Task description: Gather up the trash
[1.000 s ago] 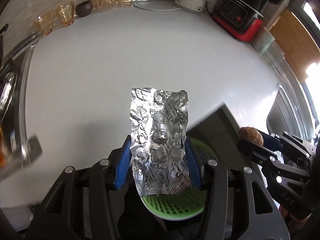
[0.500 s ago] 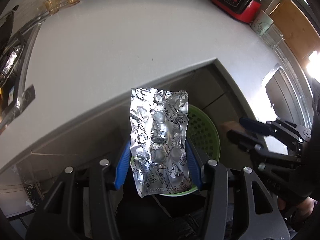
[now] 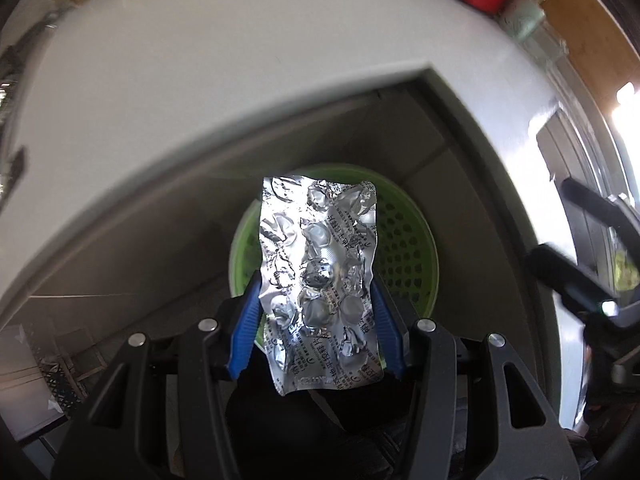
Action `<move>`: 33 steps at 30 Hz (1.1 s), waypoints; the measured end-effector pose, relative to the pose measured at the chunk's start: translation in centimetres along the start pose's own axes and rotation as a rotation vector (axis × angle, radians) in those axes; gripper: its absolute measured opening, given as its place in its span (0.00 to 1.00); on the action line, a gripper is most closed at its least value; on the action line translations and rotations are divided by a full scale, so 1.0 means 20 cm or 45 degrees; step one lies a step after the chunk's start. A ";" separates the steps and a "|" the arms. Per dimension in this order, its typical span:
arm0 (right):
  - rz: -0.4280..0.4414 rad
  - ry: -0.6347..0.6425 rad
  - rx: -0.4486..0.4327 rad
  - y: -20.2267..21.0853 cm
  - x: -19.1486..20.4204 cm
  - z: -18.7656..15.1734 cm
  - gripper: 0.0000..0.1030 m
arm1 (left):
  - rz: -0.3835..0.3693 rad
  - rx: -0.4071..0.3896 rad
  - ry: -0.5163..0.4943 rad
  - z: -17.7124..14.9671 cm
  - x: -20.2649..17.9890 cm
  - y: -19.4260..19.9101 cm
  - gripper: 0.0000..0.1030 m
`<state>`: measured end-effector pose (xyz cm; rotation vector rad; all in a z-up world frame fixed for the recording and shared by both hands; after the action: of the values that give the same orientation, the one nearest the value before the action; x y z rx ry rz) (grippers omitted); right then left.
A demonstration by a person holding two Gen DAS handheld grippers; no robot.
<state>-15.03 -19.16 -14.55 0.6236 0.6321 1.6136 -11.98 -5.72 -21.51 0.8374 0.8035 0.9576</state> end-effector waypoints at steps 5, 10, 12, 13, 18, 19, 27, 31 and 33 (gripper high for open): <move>-0.031 -0.030 0.018 0.01 -0.05 -0.03 0.91 | 0.007 0.139 -0.067 -0.07 -0.05 -0.15 0.70; -0.039 -0.043 0.015 0.02 -0.05 -0.04 0.90 | 0.000 0.077 -0.084 -0.03 -0.07 -0.09 0.84; -0.039 -0.045 0.010 0.02 -0.05 -0.04 0.90 | 0.018 0.031 -0.078 0.00 -0.07 -0.05 0.86; -0.037 -0.045 0.006 0.02 -0.05 -0.03 0.90 | 0.026 0.014 -0.075 0.02 -0.07 -0.04 0.87; -0.030 -0.047 -0.022 0.03 -0.04 0.02 0.90 | 0.102 -0.104 -0.025 0.12 -0.01 0.10 0.88; -0.026 -0.047 -0.032 0.04 -0.04 0.04 0.90 | 0.123 -0.134 -0.023 0.14 0.00 0.12 0.88; -0.015 -0.032 -0.219 0.14 0.01 0.35 0.97 | 0.304 -0.481 -0.001 0.46 0.08 0.50 0.93; 0.000 -0.023 -0.337 0.23 0.03 0.56 0.98 | 0.330 -0.614 0.043 0.60 0.11 0.70 0.93; 0.003 -0.013 -0.400 0.29 0.05 0.65 0.98 | 0.347 -0.678 0.058 0.68 0.12 0.81 0.93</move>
<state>-9.91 -18.18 -1.19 0.4004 0.3589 1.6672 -5.23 -1.45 -1.83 0.4646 0.4396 1.3598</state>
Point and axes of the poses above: each gripper's, at about its wrist camera, not at the fingertips, and y roughly against the way its jaws point, x to its left, z to its top, the point moved 4 cm from there along -y, roughly the way its jaws point, and after that the axes turned 15 degrees about -x, right-handed, at the moved point
